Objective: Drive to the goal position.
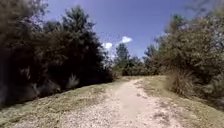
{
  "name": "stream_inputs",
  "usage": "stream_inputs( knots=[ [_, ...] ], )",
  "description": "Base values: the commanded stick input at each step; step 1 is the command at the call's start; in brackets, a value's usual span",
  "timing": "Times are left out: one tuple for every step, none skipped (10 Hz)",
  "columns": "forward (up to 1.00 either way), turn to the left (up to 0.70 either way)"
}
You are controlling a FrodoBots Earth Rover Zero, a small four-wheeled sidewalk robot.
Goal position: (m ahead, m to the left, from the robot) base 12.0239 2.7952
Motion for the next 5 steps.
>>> stream_inputs(
  knots=[
    [0.5,0.0],
    [0.5,0.0],
    [0.5,0.0],
    [0.5,0.0],
    [0.5,0.0]
  ],
)
